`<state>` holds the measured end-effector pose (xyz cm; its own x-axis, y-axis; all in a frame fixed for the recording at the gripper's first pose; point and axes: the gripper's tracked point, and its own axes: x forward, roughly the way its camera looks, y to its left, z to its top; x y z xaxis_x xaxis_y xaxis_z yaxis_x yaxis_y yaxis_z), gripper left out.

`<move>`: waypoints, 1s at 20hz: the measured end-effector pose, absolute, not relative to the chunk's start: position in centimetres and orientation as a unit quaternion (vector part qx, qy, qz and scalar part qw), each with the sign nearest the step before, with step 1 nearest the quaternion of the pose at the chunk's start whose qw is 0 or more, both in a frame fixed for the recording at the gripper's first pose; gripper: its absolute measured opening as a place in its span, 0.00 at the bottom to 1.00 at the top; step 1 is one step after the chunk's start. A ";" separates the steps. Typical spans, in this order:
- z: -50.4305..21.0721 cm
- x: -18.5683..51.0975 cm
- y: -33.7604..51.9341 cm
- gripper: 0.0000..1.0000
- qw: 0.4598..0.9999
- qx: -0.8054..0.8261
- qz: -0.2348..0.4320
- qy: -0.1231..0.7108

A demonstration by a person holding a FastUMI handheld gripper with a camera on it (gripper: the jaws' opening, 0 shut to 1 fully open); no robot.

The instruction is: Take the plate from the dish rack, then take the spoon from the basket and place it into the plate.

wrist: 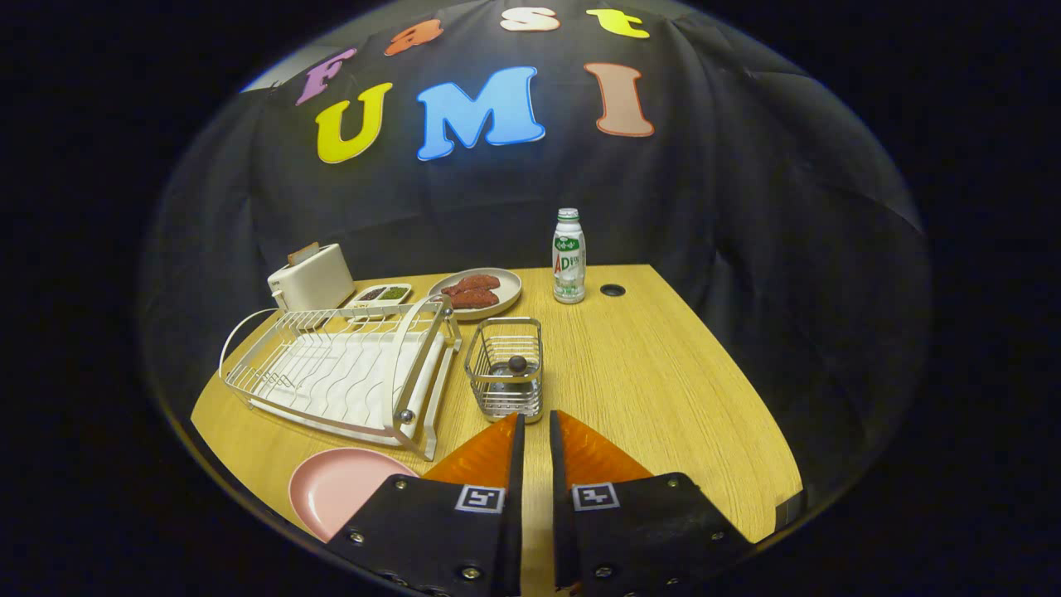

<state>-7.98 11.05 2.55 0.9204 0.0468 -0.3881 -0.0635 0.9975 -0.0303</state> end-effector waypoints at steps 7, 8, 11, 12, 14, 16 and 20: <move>1.7 -6.5 11.3 0.15 0.987 -0.017 0.045 0.156; 1.9 -6.3 11.5 0.16 0.988 -0.014 0.048 0.147; 2.4 -5.5 11.5 0.23 0.992 -0.022 0.052 0.117; 2.4 -5.1 11.3 0.24 0.993 -0.026 0.052 0.107; 2.0 -4.1 11.8 0.26 0.993 -0.029 0.062 0.097; 1.6 -3.0 12.1 0.26 0.993 -0.027 0.067 0.095; 2.8 -0.8 12.6 0.27 0.995 -0.004 0.069 0.076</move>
<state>-0.81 12.61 2.81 0.9791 0.1362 -0.1509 -0.1374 0.9905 0.0024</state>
